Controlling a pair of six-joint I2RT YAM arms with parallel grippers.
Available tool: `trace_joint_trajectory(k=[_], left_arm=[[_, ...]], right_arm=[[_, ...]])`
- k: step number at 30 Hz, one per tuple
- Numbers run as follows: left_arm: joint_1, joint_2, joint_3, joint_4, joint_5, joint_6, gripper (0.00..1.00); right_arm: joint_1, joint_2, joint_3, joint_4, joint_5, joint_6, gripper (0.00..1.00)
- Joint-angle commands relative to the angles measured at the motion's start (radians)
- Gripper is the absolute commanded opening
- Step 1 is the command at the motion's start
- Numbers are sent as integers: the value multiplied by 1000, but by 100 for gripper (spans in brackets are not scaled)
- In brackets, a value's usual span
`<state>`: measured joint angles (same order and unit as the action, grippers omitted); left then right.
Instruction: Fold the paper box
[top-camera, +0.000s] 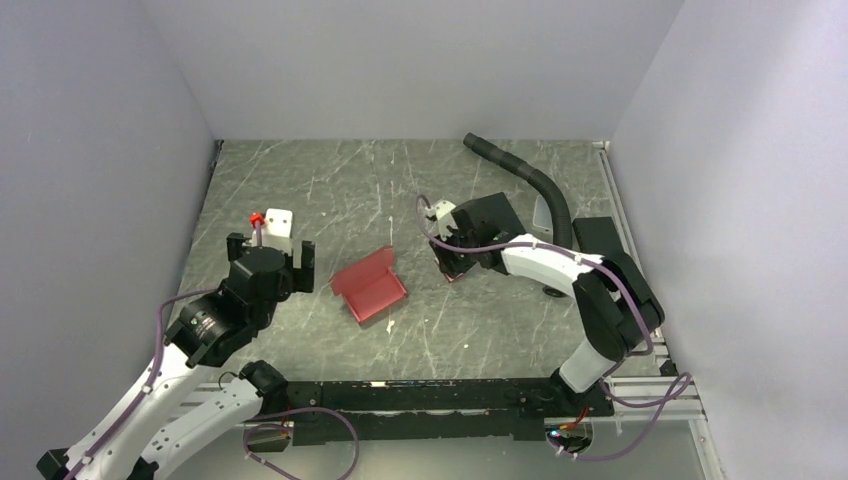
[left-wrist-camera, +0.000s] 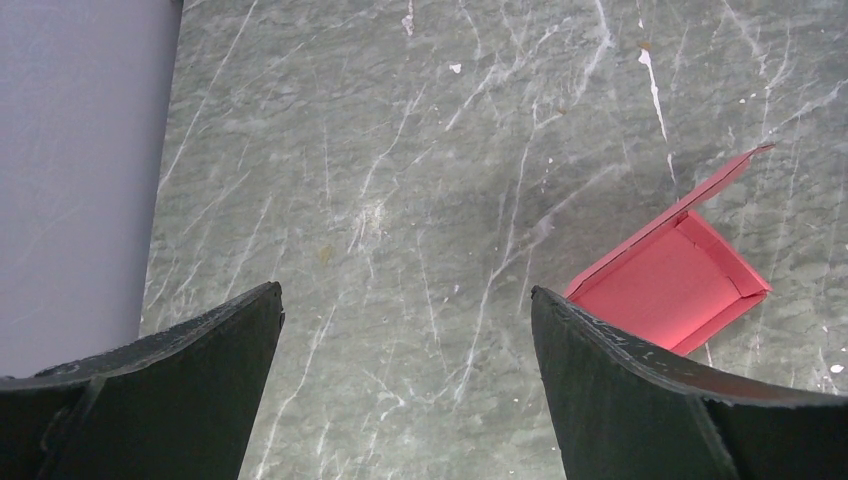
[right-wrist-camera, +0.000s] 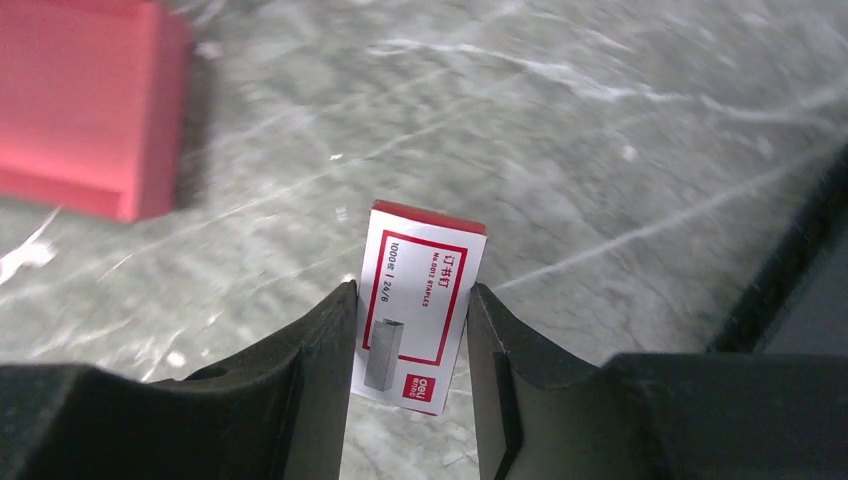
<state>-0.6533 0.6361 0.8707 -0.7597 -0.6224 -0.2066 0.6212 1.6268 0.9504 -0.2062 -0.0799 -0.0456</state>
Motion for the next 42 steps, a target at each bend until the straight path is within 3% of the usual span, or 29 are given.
trace_joint_trajectory(k=[1, 5, 9, 14, 19, 27, 32, 35, 40, 42], left_arm=[[10, -17, 16, 25, 4, -23, 98], [18, -30, 14, 29, -5, -24, 98], [29, -45, 12, 32, -15, -25, 97], [42, -62, 12, 30, -42, -30, 97], [46, -83, 10, 26, -60, -36, 97], [53, -95, 7, 31, -51, -31, 97], [55, -94, 7, 32, -44, -30, 97], [55, -94, 7, 33, -39, -30, 97], [58, -97, 7, 34, -36, -31, 97], [59, -95, 5, 35, -32, -30, 97]], right_arm=[[5, -80, 57, -57, -275, -213, 14], [59, -124, 80, -118, -441, -388, 13], [184, -143, 110, -210, -526, -673, 15], [331, 10, 300, -402, -472, -930, 17], [373, 179, 493, -536, -439, -1086, 20], [384, 369, 668, -609, -363, -1191, 25], [388, 409, 695, -589, -315, -1191, 31], [392, 416, 687, -566, -296, -1179, 39], [399, 412, 683, -539, -273, -1122, 68], [402, 401, 686, -532, -277, -1098, 73]])
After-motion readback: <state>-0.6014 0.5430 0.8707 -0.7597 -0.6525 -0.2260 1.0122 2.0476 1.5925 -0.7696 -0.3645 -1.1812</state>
